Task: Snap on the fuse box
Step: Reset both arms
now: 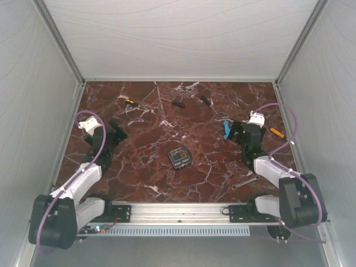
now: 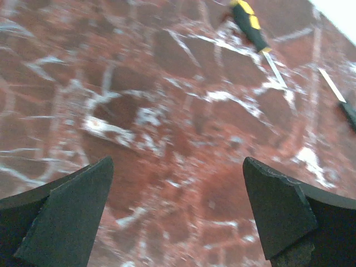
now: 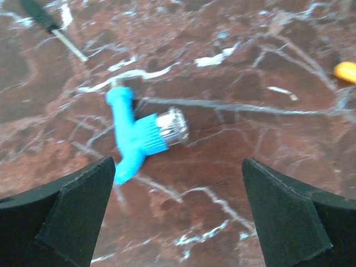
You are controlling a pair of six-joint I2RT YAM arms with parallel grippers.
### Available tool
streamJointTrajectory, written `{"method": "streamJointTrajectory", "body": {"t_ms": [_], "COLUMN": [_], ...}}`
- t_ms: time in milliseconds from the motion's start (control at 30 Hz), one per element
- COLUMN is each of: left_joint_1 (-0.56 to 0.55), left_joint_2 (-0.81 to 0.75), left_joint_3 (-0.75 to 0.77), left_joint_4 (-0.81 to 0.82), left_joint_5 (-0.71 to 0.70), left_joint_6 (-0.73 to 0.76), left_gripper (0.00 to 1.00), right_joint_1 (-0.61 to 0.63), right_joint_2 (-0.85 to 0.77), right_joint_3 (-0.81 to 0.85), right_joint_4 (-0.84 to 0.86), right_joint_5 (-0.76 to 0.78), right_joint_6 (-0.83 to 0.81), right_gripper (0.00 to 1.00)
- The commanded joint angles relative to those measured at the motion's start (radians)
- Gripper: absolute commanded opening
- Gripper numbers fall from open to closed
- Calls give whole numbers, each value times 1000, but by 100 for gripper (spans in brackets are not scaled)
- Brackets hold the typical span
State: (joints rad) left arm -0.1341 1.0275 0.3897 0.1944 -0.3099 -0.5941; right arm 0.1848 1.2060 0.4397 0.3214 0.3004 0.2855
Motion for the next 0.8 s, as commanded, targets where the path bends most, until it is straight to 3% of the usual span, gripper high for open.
{"method": "streamJointTrajectory", "body": {"t_ms": [0, 67, 167, 300, 400, 500, 567, 667, 733, 767], "left_joint_1": [57, 65, 98, 125, 157, 216, 218, 218, 217, 203], "left_joint_2": [31, 59, 157, 242, 286, 425, 459, 531, 516, 525], "left_joint_3": [-50, -120, -261, -228, -246, -291, -293, -239, -181, -179], "left_joint_4": [216, 382, 840, 908, 1028, 1289, 1298, 1300, 1149, 1162], "left_joint_5": [-183, -199, -116, -35, 93, 260, 394, 447, 454, 437], "left_joint_6": [187, 264, 371, 430, 439, 422, 458, 483, 489, 498], "left_gripper": [99, 99, 99, 99, 99, 99, 100, 100, 100, 100], "right_joint_1": [-11, -20, -24, -106, -119, -127, -141, -150, -150, -150], "right_joint_2": [68, 138, 207, 288, 283, 376, 353, 358, 359, 359], "right_joint_3": [-44, -90, -135, -230, -216, -171, -127, -123, -124, -124], "right_joint_4": [306, 437, 623, 887, 848, 864, 736, 729, 737, 732], "right_joint_5": [205, 237, 235, 83, -22, -120, -140, -158, -157, -158], "right_joint_6": [-158, -184, -231, -200, -207, -252, -226, -223, -223, -222], "right_gripper": [96, 97, 98, 98, 98, 98, 98, 98, 98, 98]}}
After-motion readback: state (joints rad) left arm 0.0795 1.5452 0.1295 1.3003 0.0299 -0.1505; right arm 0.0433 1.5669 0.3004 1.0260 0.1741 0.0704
